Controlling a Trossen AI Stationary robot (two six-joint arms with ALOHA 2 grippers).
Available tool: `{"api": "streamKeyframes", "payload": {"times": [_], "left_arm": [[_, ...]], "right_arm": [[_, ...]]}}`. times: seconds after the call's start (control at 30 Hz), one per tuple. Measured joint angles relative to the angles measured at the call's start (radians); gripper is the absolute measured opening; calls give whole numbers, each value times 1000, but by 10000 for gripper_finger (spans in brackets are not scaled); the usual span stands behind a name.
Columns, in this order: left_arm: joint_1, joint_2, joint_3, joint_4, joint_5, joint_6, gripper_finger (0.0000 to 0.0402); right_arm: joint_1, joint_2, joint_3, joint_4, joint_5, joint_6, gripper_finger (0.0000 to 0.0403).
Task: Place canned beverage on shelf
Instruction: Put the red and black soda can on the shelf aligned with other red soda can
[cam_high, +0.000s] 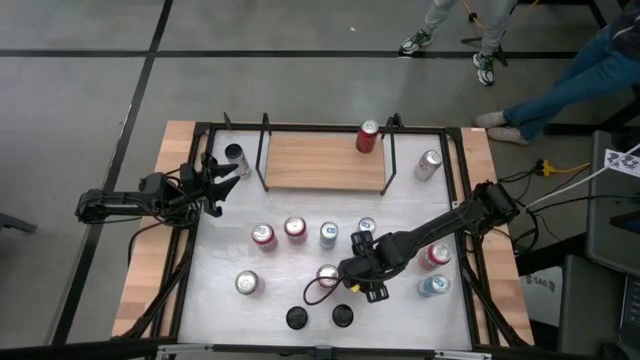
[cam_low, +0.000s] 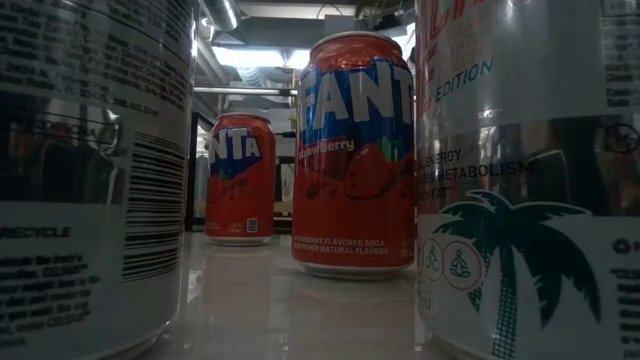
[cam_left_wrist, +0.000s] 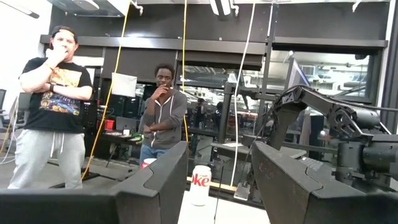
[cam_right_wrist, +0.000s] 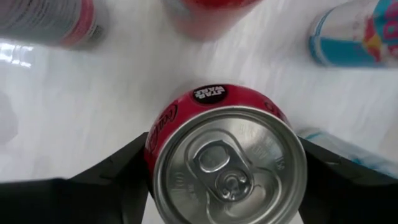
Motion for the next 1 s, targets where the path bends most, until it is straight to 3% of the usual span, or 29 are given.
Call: {"api": "streamKeyframes", "payload": {"times": [0.57, 1.0], "left_arm": [[0, 0, 0, 0, 0, 0, 174], [0, 0, 0, 0, 0, 0, 174]], "right_arm": [[-21, -1, 326, -285, 5, 67, 289], [-209, -2, 562, -412, 25, -9, 292]]}}
